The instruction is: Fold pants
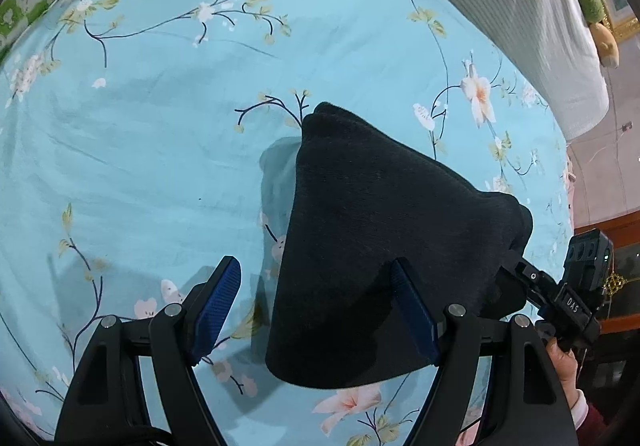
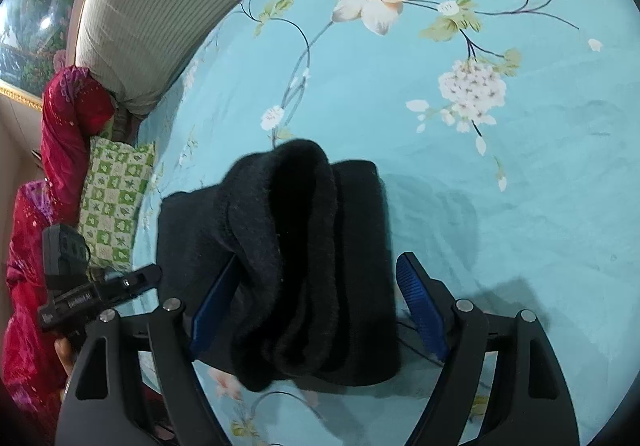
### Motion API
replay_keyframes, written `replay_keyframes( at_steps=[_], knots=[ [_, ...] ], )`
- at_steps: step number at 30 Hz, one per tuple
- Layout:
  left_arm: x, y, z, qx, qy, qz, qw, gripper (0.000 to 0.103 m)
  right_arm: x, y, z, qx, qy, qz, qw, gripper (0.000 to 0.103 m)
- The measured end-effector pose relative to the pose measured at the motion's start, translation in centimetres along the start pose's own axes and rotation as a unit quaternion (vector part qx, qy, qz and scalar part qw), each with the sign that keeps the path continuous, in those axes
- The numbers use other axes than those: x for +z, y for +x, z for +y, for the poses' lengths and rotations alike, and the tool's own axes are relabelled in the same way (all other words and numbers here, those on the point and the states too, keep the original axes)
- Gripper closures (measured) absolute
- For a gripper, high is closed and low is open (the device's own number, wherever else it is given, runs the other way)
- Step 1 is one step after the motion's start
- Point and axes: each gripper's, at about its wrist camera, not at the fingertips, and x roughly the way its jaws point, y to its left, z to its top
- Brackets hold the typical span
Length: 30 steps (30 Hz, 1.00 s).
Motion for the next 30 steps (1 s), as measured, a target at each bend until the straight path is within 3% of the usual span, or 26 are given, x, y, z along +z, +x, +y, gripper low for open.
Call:
replay_keyframes(
  at_steps=[5,10,14,19,21,30],
  knots=[
    [0.2,0.9,-0.4,0.006,0.007,0.002,1.0,0.024,-0.2,0.7,-2.1,0.043,0.023,0.003,0.999,0.038],
    [0.4,2.2,-0.5,0.0,0.0,0.009,1.0,0.024,-0.2,0.7,-2.0,0.052,0.013,0.005,0.999,0.04],
    [0.3,3.0,-0.8,-0.017,-0.005,0.017,0.9997,0.041,-0.3,0.6,-2.1,0.058,0.01,0.004,0.998,0.044],
    [0.1,2.7,-1.4,-0.006,0.011,0.006,0.9999,0.051,-0.6,0.4,-1.9,0.065,0.003,0.003,0.998,0.052],
    [-0.1,2.2,-1.7,-0.007,0.016,-0.001,0.9998,0.062,-0.7,0.3,-1.7,0.068,0.002,0.003,0.998,0.054],
    [-0.4,-1.8,-2.1,-0.017,0.02,-0.044,0.9987,0.07,0.2,-1.7,1.7,0.095,-0.031,-0.007,0.995,0.062]
  ],
)
